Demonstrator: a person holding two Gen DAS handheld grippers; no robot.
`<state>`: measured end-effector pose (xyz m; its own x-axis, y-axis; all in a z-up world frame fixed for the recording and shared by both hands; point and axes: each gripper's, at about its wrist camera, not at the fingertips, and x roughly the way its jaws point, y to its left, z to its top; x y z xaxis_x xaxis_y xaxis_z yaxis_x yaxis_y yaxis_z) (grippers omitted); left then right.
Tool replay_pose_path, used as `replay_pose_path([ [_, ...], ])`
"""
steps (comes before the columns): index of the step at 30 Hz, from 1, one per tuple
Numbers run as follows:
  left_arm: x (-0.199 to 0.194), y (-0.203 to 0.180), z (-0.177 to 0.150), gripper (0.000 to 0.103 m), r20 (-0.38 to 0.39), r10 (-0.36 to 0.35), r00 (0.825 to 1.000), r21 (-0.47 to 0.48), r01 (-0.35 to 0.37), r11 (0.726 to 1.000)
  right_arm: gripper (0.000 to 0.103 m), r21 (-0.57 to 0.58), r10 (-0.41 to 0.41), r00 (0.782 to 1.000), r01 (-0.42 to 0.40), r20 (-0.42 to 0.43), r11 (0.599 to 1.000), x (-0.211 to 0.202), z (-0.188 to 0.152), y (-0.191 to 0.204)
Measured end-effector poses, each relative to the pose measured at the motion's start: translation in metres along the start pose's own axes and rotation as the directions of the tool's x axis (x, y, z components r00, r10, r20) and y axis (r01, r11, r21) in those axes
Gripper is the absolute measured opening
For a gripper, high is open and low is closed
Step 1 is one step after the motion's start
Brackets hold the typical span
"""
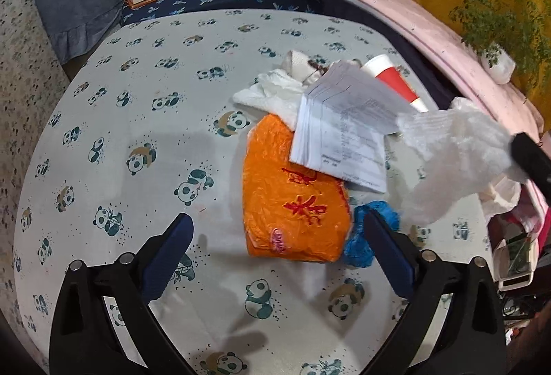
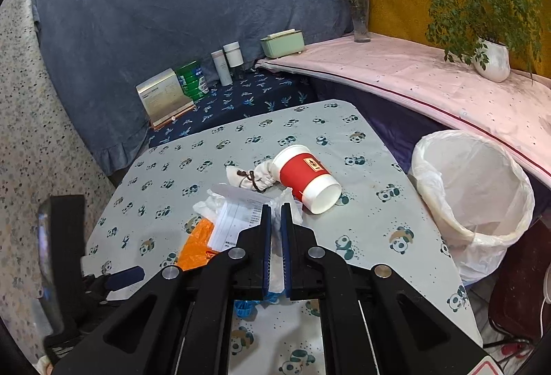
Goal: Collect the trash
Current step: 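Grasp the orange printed bag with the left gripper while the right gripper holds the tissues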
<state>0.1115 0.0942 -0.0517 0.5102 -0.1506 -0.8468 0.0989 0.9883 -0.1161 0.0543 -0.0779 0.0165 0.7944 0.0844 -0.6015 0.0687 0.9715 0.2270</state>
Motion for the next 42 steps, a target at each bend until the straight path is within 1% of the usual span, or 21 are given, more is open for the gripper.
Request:
replay_pose_path([
  [4, 0.018, 0.005, 0.0, 0.094, -0.031, 0.03, 0.999, -0.01, -0.03, 1.0, 0.005, 0.017, -0.015, 1.0, 0.015, -0.014, 1.0, 0.0, -0.008, -0.01],
  [6, 0.024, 0.005, 0.0, 0.088, -0.039, 0.028, 0.999, -0.008, -0.028, 1.0, 0.005, 0.028, -0.02, 1.0, 0.02, -0.021, 0.999, -0.001, -0.01, -0.015],
  [7, 0.027, 0.004, -0.001, 0.082, -0.048, 0.03, 0.998, -0.003, -0.03, 1.0, 0.005, 0.031, -0.023, 0.999, 0.023, -0.025, 0.999, 0.0, -0.012, -0.017],
  [8, 0.031, 0.002, -0.001, 0.07, -0.064, 0.027, 0.998, 0.004, -0.027, 1.0, 0.005, 0.033, -0.025, 0.999, 0.026, -0.028, 0.999, 0.0, -0.013, -0.018],
  [9, 0.034, 0.001, -0.002, 0.063, -0.08, 0.017, 0.997, 0.009, -0.016, 1.0, 0.005, 0.034, -0.027, 0.999, 0.028, -0.031, 0.999, 0.001, -0.014, -0.02],
  [10, 0.037, -0.001, -0.003, 0.052, -0.094, 0.008, 0.996, 0.01, -0.007, 1.0, 0.005, 0.036, -0.03, 0.999, 0.031, -0.033, 0.999, 0.001, -0.015, -0.021],
  [11, 0.038, -0.002, -0.004, 0.048, -0.103, 0.005, 0.995, 0.01, -0.004, 1.0, 0.005, 0.037, -0.031, 0.999, 0.033, -0.035, 0.999, 0.001, -0.015, -0.022],
  [12, 0.037, -0.002, -0.005, 0.045, -0.095, 0.011, 0.995, 0.009, -0.01, 1.0, 0.005, 0.039, -0.032, 0.999, 0.034, -0.036, 0.999, 0.001, -0.015, -0.023],
  [13, 0.035, -0.003, -0.006, 0.039, -0.084, 0.014, 0.996, 0.011, -0.013, 1.0, 0.005, 0.041, -0.033, 0.999, 0.035, -0.037, 0.999, 0.001, -0.015, -0.025],
  [14, 0.032, -0.003, -0.006, 0.035, -0.076, 0.013, 0.997, 0.013, -0.012, 1.0, 0.005, 0.044, -0.034, 0.999, 0.036, -0.037, 0.998, 0.001, -0.015, -0.026],
  [15, 0.029, -0.003, -0.005, 0.027, -0.068, 0.017, 0.998, 0.011, -0.016, 1.0, 0.005, 0.046, -0.035, 0.999, 0.037, -0.037, 0.998, 0.001, -0.015, -0.027],
  [20, 0.01, 0.002, -0.001, 0.022, -0.036, 0.015, 0.999, -0.011, -0.015, 1.0, 0.005, 0.049, -0.035, 0.999, 0.036, -0.018, 0.998, -0.006, -0.013, -0.025],
  [24, -0.011, 0.002, 0.002, 0.02, 0.004, 0.018, 1.0, -0.011, -0.018, 1.0, 0.005, 0.047, -0.028, 1.0, 0.027, 0.006, 0.999, -0.016, -0.009, -0.022],
  [26, -0.025, 0.0, 0.004, 0.018, 0.037, 0.019, 0.999, -0.011, -0.019, 1.0, 0.005, 0.043, -0.024, 1.0, 0.023, 0.016, 0.999, -0.021, -0.006, -0.02],
  [30, -0.052, -0.003, 0.009, 0.014, 0.098, 0.02, 0.995, -0.005, -0.019, 1.0, 0.005, 0.041, -0.012, 0.999, 0.011, 0.039, 0.999, -0.031, -0.002, -0.017],
  [32, -0.065, -0.004, 0.012, 0.013, 0.123, 0.007, 0.992, -0.01, -0.006, 1.0, 0.005, 0.039, -0.009, 0.999, 0.007, 0.05, 0.999, -0.036, 0.0, -0.016],
  [39, -0.102, -0.014, 0.022, 0.013, 0.209, -0.018, 0.978, 0.005, 0.018, 1.0, 0.005, 0.035, 0.002, 0.996, -0.005, 0.086, 0.999, -0.051, 0.008, -0.016],
  [42, -0.113, -0.02, 0.027, 0.012, 0.232, -0.039, 0.972, 0.013, 0.037, 0.999, 0.005, 0.036, 0.001, 0.995, -0.005, 0.104, 0.999, -0.057, 0.013, -0.017],
])
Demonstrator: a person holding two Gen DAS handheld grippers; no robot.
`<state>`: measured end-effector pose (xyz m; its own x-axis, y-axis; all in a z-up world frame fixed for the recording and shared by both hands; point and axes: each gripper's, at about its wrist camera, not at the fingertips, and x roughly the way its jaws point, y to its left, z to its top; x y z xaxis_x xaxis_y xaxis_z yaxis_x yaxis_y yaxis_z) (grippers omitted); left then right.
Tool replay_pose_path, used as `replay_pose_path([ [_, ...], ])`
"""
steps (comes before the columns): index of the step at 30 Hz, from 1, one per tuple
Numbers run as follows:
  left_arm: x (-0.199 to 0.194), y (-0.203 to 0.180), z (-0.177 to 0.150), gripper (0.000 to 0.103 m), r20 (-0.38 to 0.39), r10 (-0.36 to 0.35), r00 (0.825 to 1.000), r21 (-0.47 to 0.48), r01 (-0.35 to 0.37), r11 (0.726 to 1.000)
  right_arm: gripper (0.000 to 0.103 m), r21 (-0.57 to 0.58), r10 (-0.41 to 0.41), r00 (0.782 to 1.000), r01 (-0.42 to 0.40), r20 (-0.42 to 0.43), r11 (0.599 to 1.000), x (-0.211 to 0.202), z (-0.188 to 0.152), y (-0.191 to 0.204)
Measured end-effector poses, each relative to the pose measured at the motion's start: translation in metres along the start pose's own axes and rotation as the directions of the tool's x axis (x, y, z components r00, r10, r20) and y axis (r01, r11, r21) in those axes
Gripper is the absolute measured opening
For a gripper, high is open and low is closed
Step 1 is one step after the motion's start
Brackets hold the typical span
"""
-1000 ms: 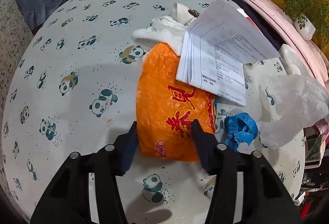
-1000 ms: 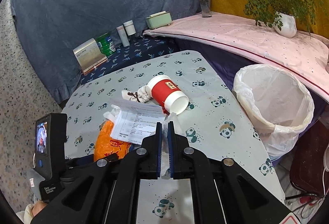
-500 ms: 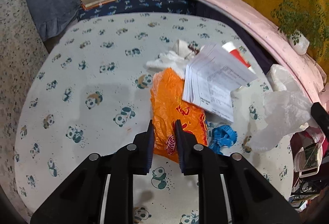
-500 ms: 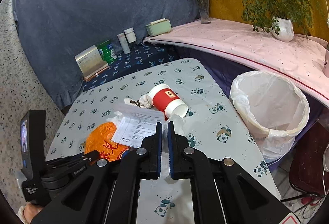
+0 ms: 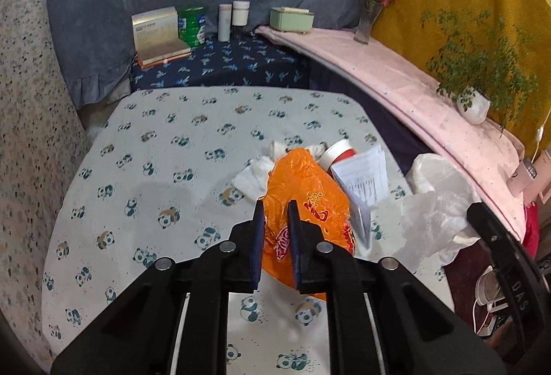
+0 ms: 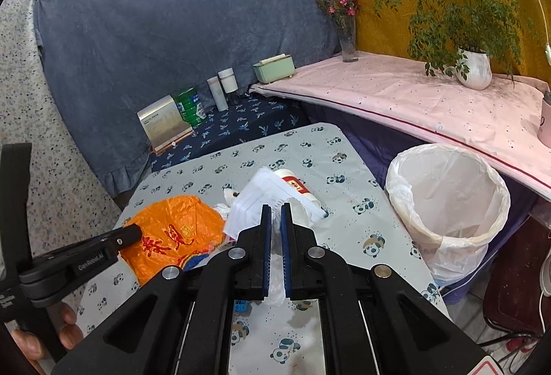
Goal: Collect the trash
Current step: 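Grasp the orange printed bag with the left gripper while the right gripper holds the tissues, then carry the tissues and orange bag over the white bin and open both grippers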
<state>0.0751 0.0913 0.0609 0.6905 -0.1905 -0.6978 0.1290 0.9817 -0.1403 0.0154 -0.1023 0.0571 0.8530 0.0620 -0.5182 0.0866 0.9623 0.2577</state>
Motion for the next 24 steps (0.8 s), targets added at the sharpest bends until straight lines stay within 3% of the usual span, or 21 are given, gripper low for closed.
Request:
replay_pose_path([
  [17, 0.001, -0.095, 0.044, 0.012, 0.056, -0.129, 0.99, 0.12, 0.122, 0.985, 0.001, 0.041, -0.077, 0.991, 0.073, 0.106, 0.996, -0.021, 0.039, -0.051],
  [24, 0.017, -0.139, 0.051, 0.012, 0.033, -0.182, 0.983, 0.166, 0.174, 0.971, 0.001, 0.08, -0.116, 0.991, 0.111, 0.073, 0.991, -0.012, 0.043, -0.089],
])
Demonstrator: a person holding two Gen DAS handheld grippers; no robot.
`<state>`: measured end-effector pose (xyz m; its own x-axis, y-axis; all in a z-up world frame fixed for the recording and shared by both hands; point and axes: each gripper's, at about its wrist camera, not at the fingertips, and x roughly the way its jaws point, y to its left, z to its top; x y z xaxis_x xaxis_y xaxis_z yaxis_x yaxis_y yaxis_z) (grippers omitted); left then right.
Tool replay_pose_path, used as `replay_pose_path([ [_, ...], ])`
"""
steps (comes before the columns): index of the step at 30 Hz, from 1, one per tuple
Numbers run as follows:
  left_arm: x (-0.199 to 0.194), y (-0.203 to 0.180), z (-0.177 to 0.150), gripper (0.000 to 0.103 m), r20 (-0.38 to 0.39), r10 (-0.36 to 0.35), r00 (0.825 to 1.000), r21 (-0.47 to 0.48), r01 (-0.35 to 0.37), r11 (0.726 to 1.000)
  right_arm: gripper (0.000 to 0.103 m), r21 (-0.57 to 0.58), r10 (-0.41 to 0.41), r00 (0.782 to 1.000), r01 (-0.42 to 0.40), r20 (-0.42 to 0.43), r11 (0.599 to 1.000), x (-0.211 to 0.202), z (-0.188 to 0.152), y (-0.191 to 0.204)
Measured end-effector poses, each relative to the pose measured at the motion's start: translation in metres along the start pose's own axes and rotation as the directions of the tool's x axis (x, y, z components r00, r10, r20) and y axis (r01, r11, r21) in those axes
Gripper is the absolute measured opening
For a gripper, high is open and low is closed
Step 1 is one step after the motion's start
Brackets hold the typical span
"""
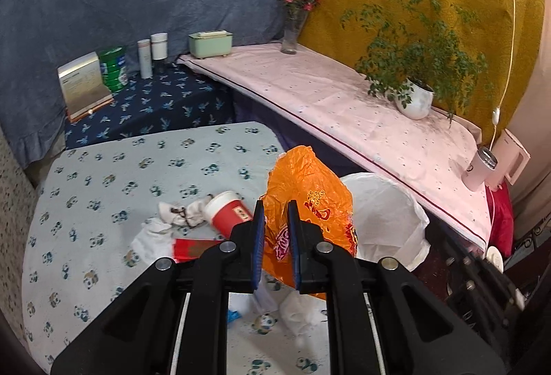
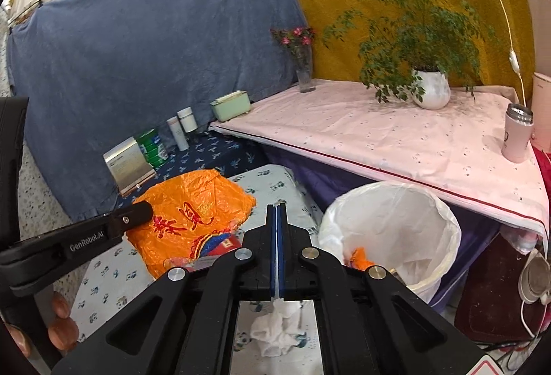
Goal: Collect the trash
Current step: 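Carry the tissues and orange bag over the white bin and open both grippers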
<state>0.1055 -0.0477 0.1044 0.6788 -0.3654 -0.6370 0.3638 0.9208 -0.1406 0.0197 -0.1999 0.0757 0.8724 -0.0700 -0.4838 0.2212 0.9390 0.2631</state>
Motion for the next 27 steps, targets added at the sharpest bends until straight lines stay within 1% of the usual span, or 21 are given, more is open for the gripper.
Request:
replay_pose_path([
  [1, 0.003, -0.004, 0.0, 0.012, 0.0, -0.004, 1.0, 0.006, 0.004, 1.0, 0.002, 0.004, 0.001, 1.0, 0.0, -0.021, 1.0, 0.004, -0.003, -0.003],
  [2, 0.005, -0.006, 0.001, 0.012, 0.0, -0.006, 1.0, 0.012, 0.006, 1.0, 0.006, 0.011, -0.002, 0.999, 0.002, -0.039, 1.0, 0.008, -0.009, -0.007],
  [3, 0.007, -0.008, 0.001, 0.012, -0.001, -0.005, 1.0, 0.018, 0.005, 1.0, 0.014, 0.011, -0.001, 0.998, 0.001, -0.06, 1.0, 0.012, -0.015, -0.01],
  [4, 0.01, -0.01, 0.0, 0.013, -0.004, -0.001, 1.0, 0.023, 0.001, 1.0, 0.018, 0.009, 0.002, 0.997, -0.002, -0.083, 1.0, 0.017, -0.022, -0.011],
  [5, 0.013, -0.01, 0.0, 0.013, -0.008, 0.001, 1.0, 0.025, 0.0, 1.0, 0.026, 0.009, 0.001, 0.995, 0.0, -0.103, 1.0, 0.021, -0.031, -0.012],
  [6, 0.017, -0.01, -0.001, 0.013, -0.016, 0.003, 1.0, 0.027, -0.003, 1.0, 0.028, 0.008, 0.002, 0.992, -0.001, -0.128, 1.0, 0.027, -0.039, -0.012],
  [9, 0.023, -0.007, -0.005, 0.013, -0.031, 0.008, 0.999, 0.022, -0.007, 1.0, 0.029, 0.008, 0.007, 0.977, -0.005, -0.212, 1.0, 0.047, -0.066, -0.01],
  [11, 0.025, -0.003, -0.008, 0.013, -0.037, 0.017, 0.999, 0.021, -0.016, 1.0, 0.032, 0.021, 0.018, 0.963, -0.013, -0.268, 1.0, 0.062, -0.085, -0.008],
  [14, 0.031, 0.004, -0.013, 0.013, -0.053, 0.029, 0.998, 0.012, -0.028, 1.0, 0.032, 0.014, 0.021, 0.945, -0.018, -0.327, 1.0, 0.079, -0.104, 0.0],
  [20, 0.043, 0.012, -0.018, 0.013, -0.08, 0.041, 0.996, 0.001, -0.041, 0.999, 0.032, 0.036, 0.035, 0.915, -0.022, -0.403, 0.999, 0.107, -0.128, 0.001],
  [21, 0.044, 0.013, -0.019, 0.013, -0.083, 0.042, 0.996, 0.001, -0.042, 0.999, 0.029, 0.035, 0.031, 0.911, -0.018, -0.412, 0.999, 0.11, -0.13, 0.001],
  [22, 0.045, 0.013, -0.018, 0.013, -0.085, 0.041, 0.996, 0.001, -0.041, 0.999, 0.026, 0.036, 0.028, 0.91, -0.015, -0.414, 0.999, 0.111, -0.132, 0.001],
  [23, 0.047, 0.013, -0.018, 0.013, -0.086, 0.041, 0.995, 0.001, -0.041, 0.999, 0.019, 0.035, 0.027, 0.91, -0.013, -0.414, 0.999, 0.111, -0.132, 0.001],
  [24, 0.048, 0.013, -0.018, 0.013, -0.087, 0.04, 0.995, 0.001, -0.04, 0.999, 0.014, 0.033, 0.026, 0.911, -0.014, -0.412, 0.999, 0.11, -0.13, 0.001],
  [25, 0.049, 0.012, -0.018, 0.013, -0.088, 0.039, 0.995, 0.0, -0.039, 0.999, 0.012, 0.033, 0.025, 0.913, -0.012, -0.407, 0.999, 0.108, -0.128, 0.001],
  [27, 0.051, 0.01, -0.017, 0.013, -0.09, 0.035, 0.995, 0.0, -0.035, 0.999, 0.01, 0.027, 0.012, 0.926, -0.002, -0.376, 1.0, 0.1, -0.12, -0.001],
])
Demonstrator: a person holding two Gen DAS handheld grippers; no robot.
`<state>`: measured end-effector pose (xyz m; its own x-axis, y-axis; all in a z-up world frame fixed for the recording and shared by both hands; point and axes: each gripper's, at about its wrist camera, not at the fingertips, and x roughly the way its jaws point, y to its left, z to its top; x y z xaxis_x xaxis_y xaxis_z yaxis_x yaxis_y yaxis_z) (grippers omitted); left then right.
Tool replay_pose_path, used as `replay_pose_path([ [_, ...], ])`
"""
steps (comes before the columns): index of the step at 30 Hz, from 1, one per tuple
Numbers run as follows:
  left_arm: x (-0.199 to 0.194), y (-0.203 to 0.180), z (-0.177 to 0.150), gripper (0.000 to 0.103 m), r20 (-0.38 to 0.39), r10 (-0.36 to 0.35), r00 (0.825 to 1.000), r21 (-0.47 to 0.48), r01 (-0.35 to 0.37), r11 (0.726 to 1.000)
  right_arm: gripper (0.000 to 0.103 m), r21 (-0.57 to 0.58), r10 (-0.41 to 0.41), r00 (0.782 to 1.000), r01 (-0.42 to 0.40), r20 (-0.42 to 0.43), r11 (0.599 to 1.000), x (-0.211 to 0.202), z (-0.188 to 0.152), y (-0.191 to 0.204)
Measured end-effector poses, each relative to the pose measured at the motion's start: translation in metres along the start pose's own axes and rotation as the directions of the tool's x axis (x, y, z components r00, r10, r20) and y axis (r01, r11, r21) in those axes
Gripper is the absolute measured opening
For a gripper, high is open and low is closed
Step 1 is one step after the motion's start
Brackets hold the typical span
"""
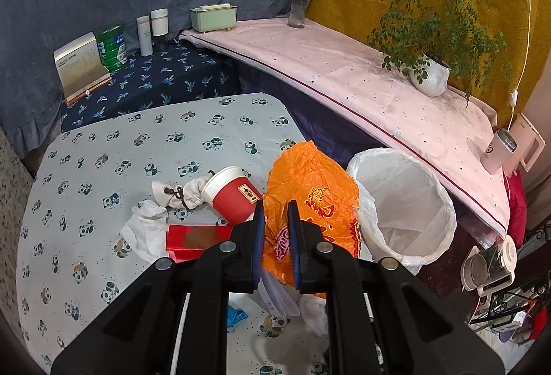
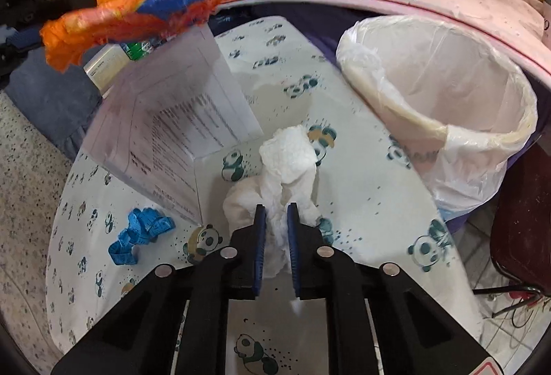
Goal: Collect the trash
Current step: 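Carry the tissues and orange bag over the white bin and open both grippers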
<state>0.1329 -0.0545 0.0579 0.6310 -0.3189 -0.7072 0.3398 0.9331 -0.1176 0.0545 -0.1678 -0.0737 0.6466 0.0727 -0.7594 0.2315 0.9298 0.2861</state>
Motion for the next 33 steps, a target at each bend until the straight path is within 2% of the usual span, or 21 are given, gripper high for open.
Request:
replay_pose_path([
  [6, 0.006, -0.012, 0.003, 0.013, -0.001, -0.011, 1.0, 0.016, 0.011, 1.0, 0.01, 0.026, -0.018, 0.991, 0.014, 0.134, 1.0, -0.043, 0.027, -0.012],
  [13, 0.019, -0.039, 0.01, 0.013, -0.01, -0.039, 0.999, 0.057, 0.039, 0.998, 0.01, 0.071, -0.069, 0.956, 0.05, 0.284, 0.996, -0.092, 0.068, -0.042],
  [16, 0.027, -0.054, 0.013, 0.013, -0.02, -0.058, 0.998, 0.078, 0.06, 0.995, 0.01, 0.096, -0.096, 0.942, 0.069, 0.323, 0.993, -0.104, 0.078, -0.058],
  [20, 0.042, -0.079, 0.016, 0.013, -0.045, -0.096, 0.994, 0.113, 0.101, 0.988, 0.01, 0.132, -0.136, 0.929, 0.096, 0.344, 0.987, -0.112, 0.09, -0.081],
  [26, 0.073, -0.111, 0.021, 0.014, -0.102, -0.143, 0.984, 0.136, 0.156, 0.978, 0.01, 0.165, -0.177, 0.926, 0.128, 0.333, 0.978, -0.103, 0.098, -0.103],
  [30, 0.094, -0.125, 0.023, 0.019, -0.155, -0.185, 0.97, 0.126, 0.205, 0.971, 0.01, 0.183, -0.191, 0.928, 0.138, 0.319, 0.973, -0.096, 0.101, -0.117],
  [33, 0.099, -0.13, 0.025, 0.03, -0.15, -0.177, 0.973, 0.128, 0.197, 0.972, 0.01, 0.191, -0.197, 0.93, 0.142, 0.312, 0.971, -0.091, 0.104, -0.123],
])
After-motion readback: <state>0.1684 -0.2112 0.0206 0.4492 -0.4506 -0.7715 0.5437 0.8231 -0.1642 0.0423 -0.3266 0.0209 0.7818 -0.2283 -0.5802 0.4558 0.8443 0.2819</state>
